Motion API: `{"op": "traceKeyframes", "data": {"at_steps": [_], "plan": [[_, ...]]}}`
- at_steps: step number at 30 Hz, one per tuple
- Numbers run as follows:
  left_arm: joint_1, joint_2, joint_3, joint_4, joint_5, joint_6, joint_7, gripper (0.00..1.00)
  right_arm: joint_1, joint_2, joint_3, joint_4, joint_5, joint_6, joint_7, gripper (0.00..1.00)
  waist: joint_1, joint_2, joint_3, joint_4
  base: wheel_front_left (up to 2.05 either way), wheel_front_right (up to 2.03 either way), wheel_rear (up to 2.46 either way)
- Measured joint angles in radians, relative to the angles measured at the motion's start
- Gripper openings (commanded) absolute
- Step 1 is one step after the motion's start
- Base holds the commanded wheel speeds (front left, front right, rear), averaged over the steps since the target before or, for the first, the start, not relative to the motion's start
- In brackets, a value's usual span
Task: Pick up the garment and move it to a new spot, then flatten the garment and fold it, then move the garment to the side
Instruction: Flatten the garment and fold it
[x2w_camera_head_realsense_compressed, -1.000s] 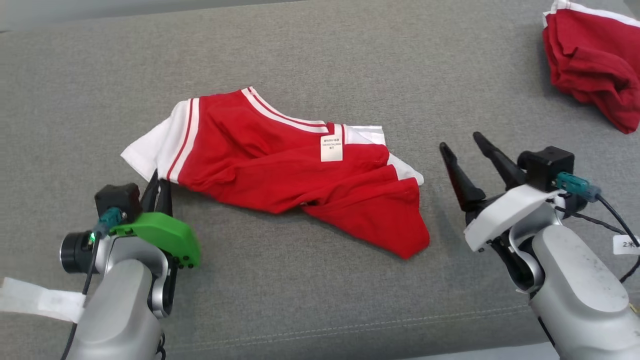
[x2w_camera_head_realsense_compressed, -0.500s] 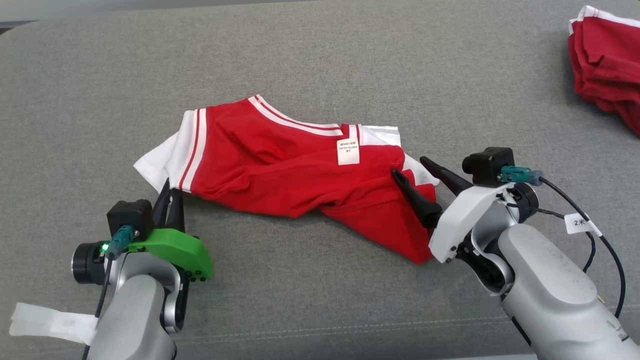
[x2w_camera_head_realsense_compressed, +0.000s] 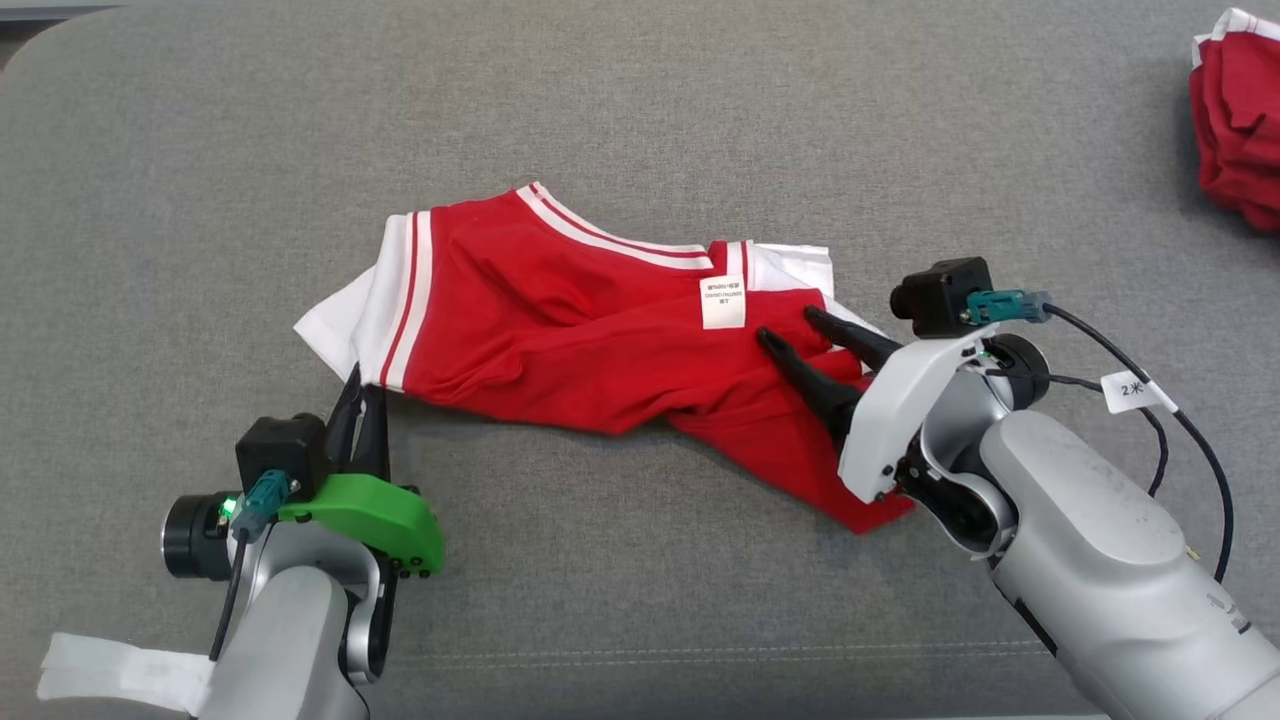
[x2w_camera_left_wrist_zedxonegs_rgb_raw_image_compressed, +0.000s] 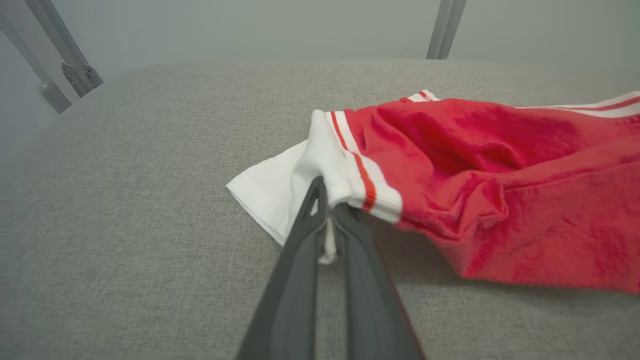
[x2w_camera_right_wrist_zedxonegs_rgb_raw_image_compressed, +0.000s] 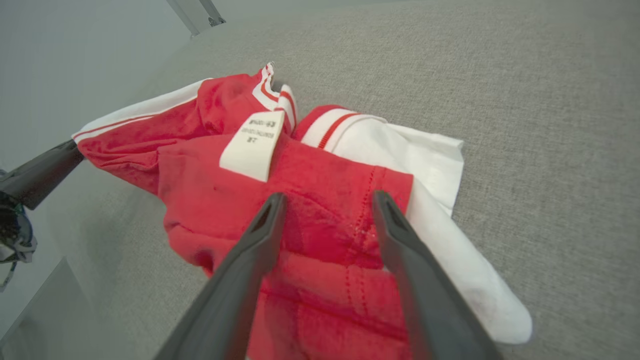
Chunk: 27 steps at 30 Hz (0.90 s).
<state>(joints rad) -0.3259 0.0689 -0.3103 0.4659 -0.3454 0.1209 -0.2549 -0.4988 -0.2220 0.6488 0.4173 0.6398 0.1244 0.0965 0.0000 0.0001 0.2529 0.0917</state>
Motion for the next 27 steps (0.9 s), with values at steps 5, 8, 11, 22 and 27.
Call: {"op": "traceKeyframes", "data": {"at_steps": [5,8,11,22,27], "plan": [[0.024,-0.001,0.016,-0.014,0.01,0.0,0.0,0.0,-0.033,-0.014,0.027,-0.001,0.023,0.0,0.002,0.22,0.0,0.0,-0.002,0.002,0.0,0.0,0.0],[0.03,-0.002,0.021,-0.023,0.017,0.0,0.0,0.0,-0.043,-0.035,0.041,-0.001,0.023,0.0,0.0,0.0,0.0,0.0,-0.003,0.0,0.0,0.0,0.0],[0.036,-0.006,0.036,-0.037,0.021,0.0,0.0,0.0,-0.053,-0.04,0.042,-0.019,0.03,0.0,-0.032,0.0,0.0,0.0,-0.007,-0.005,0.0,0.0,0.0],[0.047,-0.005,0.07,-0.081,0.06,0.0,0.0,0.0,-0.072,-0.08,0.075,-0.022,0.075,0.0,-0.046,0.31,0.0,0.0,-0.033,-0.05,0.0,0.0,0.0],[0.068,-0.007,0.046,-0.08,0.062,0.0,0.0,0.0,-0.043,-0.089,0.083,0.007,0.11,0.0,-0.034,0.76,0.0,0.0,-0.03,-0.053,0.0,0.0,0.0]]}}
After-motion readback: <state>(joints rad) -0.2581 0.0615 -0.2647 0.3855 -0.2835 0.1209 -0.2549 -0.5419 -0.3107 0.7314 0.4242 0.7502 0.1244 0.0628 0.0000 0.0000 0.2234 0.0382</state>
